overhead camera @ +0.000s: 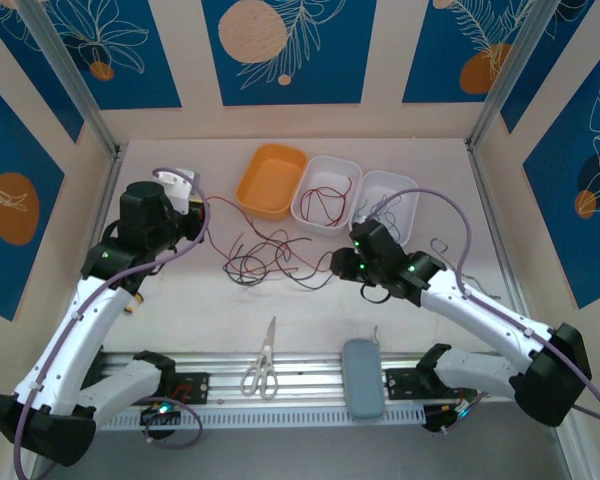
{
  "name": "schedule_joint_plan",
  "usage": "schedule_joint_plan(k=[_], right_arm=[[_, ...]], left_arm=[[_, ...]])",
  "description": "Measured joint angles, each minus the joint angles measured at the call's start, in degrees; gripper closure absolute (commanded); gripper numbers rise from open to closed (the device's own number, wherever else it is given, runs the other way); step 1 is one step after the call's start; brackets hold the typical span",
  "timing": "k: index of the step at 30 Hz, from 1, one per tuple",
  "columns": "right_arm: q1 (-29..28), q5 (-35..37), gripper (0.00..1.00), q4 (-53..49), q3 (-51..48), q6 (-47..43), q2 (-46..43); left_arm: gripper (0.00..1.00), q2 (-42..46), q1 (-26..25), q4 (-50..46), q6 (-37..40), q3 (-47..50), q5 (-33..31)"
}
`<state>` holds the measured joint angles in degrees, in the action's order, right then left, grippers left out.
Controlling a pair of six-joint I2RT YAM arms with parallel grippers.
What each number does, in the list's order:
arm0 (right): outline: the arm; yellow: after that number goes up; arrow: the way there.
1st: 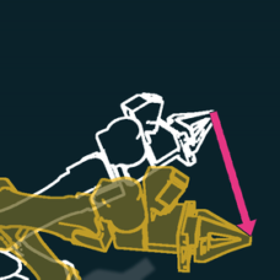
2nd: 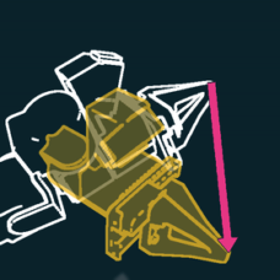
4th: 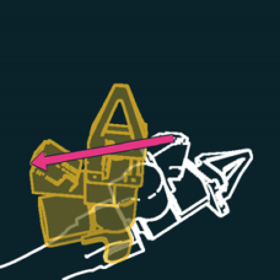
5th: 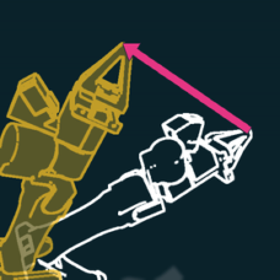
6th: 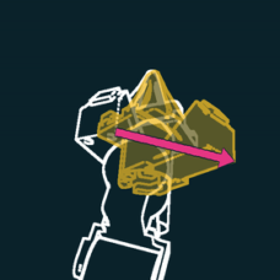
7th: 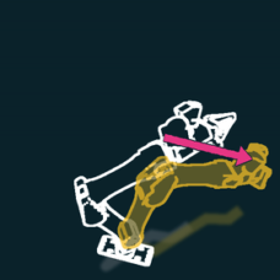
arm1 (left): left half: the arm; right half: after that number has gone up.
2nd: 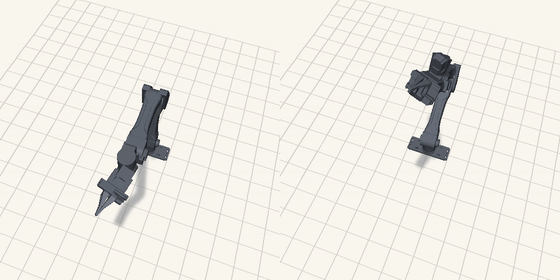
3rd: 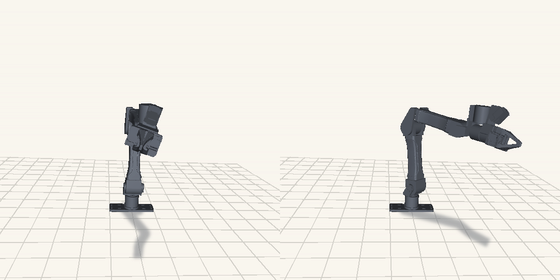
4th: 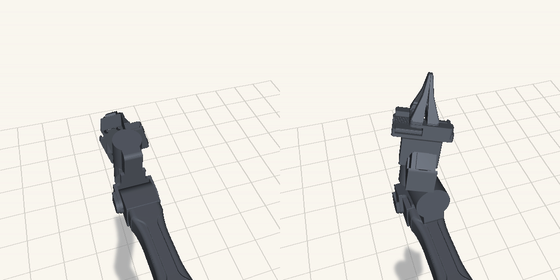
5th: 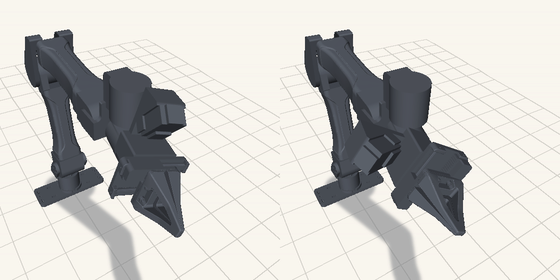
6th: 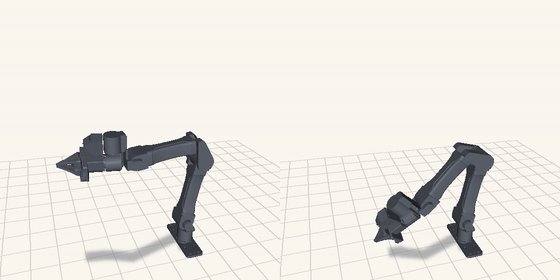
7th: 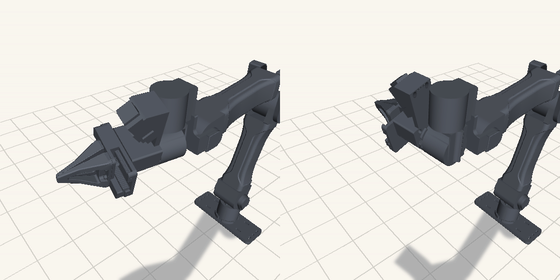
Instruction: Untangle the cables
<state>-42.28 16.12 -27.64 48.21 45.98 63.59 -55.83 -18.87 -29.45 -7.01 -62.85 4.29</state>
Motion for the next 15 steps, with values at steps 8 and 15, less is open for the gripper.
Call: schedule_joint_plan(k=[8,15], right_arm=[[-2.0,-2.2,0.50,1.9,5.6,-5.5,4.1],[-1.9,-2.0,0.40,2.8,7.1,-6.7,6.6]], left_arm=[[1.00,-0.2,0.0,0.2,1.1,-2.3,6.3],[1.00,-0.9,0.0,0.8,0.4,-7.5,8.9]])
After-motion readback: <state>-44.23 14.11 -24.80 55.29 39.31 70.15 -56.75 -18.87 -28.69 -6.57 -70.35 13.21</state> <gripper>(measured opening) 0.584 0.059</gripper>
